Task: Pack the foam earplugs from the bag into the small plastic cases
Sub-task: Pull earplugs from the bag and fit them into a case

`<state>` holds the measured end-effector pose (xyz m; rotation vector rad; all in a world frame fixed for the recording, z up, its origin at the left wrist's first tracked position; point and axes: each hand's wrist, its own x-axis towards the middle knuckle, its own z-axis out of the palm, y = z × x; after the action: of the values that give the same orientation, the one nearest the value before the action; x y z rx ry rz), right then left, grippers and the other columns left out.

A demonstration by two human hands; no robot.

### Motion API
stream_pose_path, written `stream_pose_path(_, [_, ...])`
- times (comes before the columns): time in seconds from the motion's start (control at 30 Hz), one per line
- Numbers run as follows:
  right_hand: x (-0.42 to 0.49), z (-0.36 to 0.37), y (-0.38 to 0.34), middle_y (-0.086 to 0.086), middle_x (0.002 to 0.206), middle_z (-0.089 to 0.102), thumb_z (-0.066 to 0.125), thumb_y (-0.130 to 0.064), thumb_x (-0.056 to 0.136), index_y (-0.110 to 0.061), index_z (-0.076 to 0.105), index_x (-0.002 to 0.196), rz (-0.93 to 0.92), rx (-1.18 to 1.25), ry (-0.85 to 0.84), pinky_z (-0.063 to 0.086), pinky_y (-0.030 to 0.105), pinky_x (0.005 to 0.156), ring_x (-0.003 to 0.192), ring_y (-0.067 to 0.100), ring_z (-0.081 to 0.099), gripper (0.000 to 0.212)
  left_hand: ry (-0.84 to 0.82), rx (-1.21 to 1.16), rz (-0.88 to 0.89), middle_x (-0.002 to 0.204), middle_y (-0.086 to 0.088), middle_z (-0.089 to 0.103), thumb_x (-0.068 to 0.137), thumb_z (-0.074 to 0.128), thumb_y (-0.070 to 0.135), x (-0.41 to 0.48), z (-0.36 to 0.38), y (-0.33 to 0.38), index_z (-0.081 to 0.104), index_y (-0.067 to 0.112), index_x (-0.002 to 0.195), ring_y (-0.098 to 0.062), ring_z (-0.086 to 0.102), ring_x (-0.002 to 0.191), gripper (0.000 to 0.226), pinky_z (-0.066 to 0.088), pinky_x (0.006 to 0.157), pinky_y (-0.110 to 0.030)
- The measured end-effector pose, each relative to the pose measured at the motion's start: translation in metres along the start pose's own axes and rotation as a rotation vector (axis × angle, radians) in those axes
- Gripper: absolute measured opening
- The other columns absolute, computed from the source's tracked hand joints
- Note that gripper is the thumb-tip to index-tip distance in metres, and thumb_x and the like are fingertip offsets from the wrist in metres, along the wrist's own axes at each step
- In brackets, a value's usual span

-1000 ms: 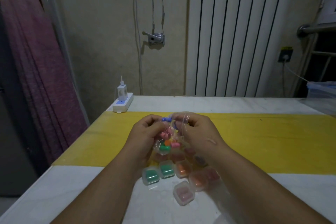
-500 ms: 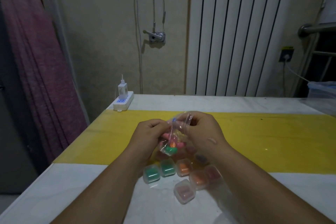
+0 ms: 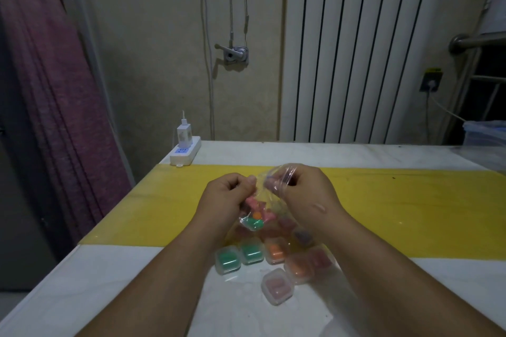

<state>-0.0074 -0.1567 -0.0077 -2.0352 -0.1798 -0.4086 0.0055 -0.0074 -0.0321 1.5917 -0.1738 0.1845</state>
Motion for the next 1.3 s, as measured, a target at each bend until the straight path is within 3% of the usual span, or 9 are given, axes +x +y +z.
stream_pose_path(0.2, [0.000, -0.008, 0.000, -0.014, 0.075, 0.067, 0.073, -0.028, 0.086, -0.016, 0.071, 0.072, -0.008, -0.176, -0.114, 0.038, 0.005, 0.055, 0.068, -0.006, 0.057, 0.019, 0.117, -0.077, -0.050, 0.059, -0.008, 0.051, 0.100, 0.050, 0.015, -0.002, 0.000, 0.006, 0.061, 0.000, 0.085, -0.007, 0.051, 0.043, 0.024, 0.043, 0.040, -0.014])
stream_pose_path(0.3, [0.000, -0.016, -0.002, -0.005, 0.070, 0.067, 0.072, -0.030, 0.086, -0.016, 0.068, 0.069, -0.003, -0.190, -0.094, 0.044, 0.017, 0.060, 0.070, 0.005, 0.062, 0.022, 0.222, -0.052, -0.035, 0.069, -0.011, 0.054, 0.102, 0.047, 0.018, 0.003, -0.003, 0.004, 0.060, 0.000, 0.093, -0.009, 0.050, 0.047, 0.023, 0.044, 0.041, -0.014])
stream_pose_path(0.4, [0.002, -0.028, -0.005, -0.007, 0.060, 0.060, 0.073, -0.030, 0.084, -0.016, 0.069, 0.070, 0.034, -0.191, 0.001, 0.039, 0.019, 0.053, 0.055, 0.005, 0.051, 0.021, 0.309, -0.106, -0.063, 0.076, -0.014, 0.052, 0.102, 0.047, 0.020, 0.006, -0.008, 0.002, 0.058, 0.003, 0.097, -0.016, 0.049, 0.056, 0.021, 0.049, 0.044, -0.020])
stream_pose_path(0.53, [0.002, -0.037, -0.011, 0.009, 0.072, 0.071, 0.067, -0.019, 0.083, -0.008, 0.070, 0.073, 0.129, -0.037, 0.046, 0.056, 0.034, 0.060, 0.056, 0.015, 0.058, 0.015, 0.257, -0.231, -0.212, 0.075, -0.016, 0.054, 0.093, 0.052, 0.016, 0.011, -0.011, -0.006, 0.062, 0.009, 0.098, -0.023, 0.052, 0.061, 0.013, 0.055, 0.056, -0.036])
stream_pose_path(0.73, [-0.001, -0.045, -0.017, 0.008, 0.061, 0.066, 0.066, -0.007, 0.084, -0.005, 0.068, 0.070, 0.221, 0.100, 0.009, 0.062, 0.039, 0.063, 0.053, 0.020, 0.062, 0.015, 0.213, 0.477, -0.146, 0.102, 0.000, 0.051, 0.081, 0.061, 0.005, 0.013, -0.012, -0.016, 0.036, 0.030, 0.122, -0.023, 0.059, 0.089, 0.053, 0.052, 0.076, -0.037])
stream_pose_path(0.9, [-0.018, -0.052, -0.014, 0.010, 0.061, 0.063, 0.063, 0.001, 0.086, 0.000, 0.067, 0.075, 0.335, 0.270, -0.007, 0.056, 0.028, 0.051, 0.049, 0.014, 0.058, 0.011, 0.263, 0.774, -0.027, 0.116, 0.002, 0.065, 0.085, 0.068, 0.033, 0.016, -0.019, -0.026, 0.065, 0.032, 0.112, -0.020, 0.058, 0.101, 0.027, 0.050, 0.084, -0.033])
stream_pose_path(1.03, [-0.031, -0.060, -0.006, 0.015, 0.068, 0.064, 0.056, 0.001, 0.092, 0.004, 0.066, 0.086, 0.473, 0.553, -0.058, 0.053, 0.021, 0.048, 0.050, 0.013, 0.058, 0.012, 0.383, 0.912, 0.089, 0.128, 0.003, 0.059, 0.092, 0.058, 0.045, 0.005, -0.011, -0.009, 0.060, 0.032, 0.124, -0.023, 0.047, 0.120, 0.035, 0.042, 0.098, -0.039])
stream_pose_path(1.17, [-0.036, -0.064, -0.005, 0.014, 0.071, 0.067, 0.053, -0.001, 0.095, 0.002, 0.064, 0.088, 0.513, 0.742, -0.088, 0.055, 0.020, 0.050, 0.053, 0.012, 0.063, 0.014, 0.193, 0.557, 0.324, 0.099, 0.014, 0.063, 0.092, 0.062, 0.026, -0.020, 0.017, 0.018, 0.066, 0.028, 0.101, -0.009, 0.059, 0.095, 0.010, 0.053, 0.083, -0.035])
stream_pose_path(1.3, [-0.037, -0.061, -0.007, 0.011, 0.067, 0.066, 0.050, -0.001, 0.096, 0.000, 0.061, 0.086, 0.495, 0.823, -0.101, 0.058, 0.022, 0.054, 0.055, 0.012, 0.065, 0.015, -0.101, 0.101, 0.121, 0.067, 0.004, 0.066, 0.087, 0.069, 0.013, -0.041, 0.041, 0.029, 0.059, 0.010, 0.082, -0.013, 0.065, 0.067, 0.012, 0.056, 0.063, -0.030])
